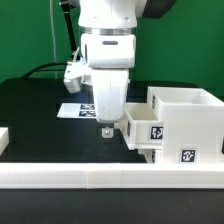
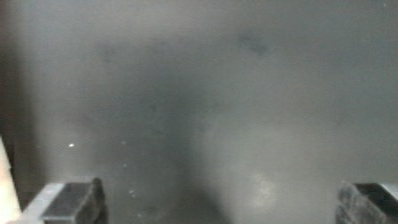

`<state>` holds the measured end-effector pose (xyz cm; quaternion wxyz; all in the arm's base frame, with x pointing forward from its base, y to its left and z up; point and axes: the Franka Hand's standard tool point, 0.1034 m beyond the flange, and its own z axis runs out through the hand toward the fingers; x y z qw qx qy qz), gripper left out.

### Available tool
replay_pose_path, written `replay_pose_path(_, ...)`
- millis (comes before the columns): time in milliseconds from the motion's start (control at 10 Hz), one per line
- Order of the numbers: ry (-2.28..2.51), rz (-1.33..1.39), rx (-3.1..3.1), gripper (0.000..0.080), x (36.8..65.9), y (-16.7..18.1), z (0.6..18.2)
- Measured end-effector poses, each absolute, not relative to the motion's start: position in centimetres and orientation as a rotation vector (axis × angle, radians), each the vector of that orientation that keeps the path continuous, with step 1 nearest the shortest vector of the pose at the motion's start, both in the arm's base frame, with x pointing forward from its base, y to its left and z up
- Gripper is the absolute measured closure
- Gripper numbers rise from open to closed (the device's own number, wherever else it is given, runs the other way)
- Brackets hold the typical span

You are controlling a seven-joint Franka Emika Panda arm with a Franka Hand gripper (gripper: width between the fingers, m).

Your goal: Assemble drawer

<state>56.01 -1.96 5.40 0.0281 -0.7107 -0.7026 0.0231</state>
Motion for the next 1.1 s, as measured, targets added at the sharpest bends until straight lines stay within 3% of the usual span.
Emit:
replay_pose_path(800, -2.172, 0.070, -2.167, 0.0151, 54.9, 2.1, 4.3)
replay_pose_path(1100, -2.147, 0.072, -2.193, 0.0151, 55.0, 2.0, 4.3)
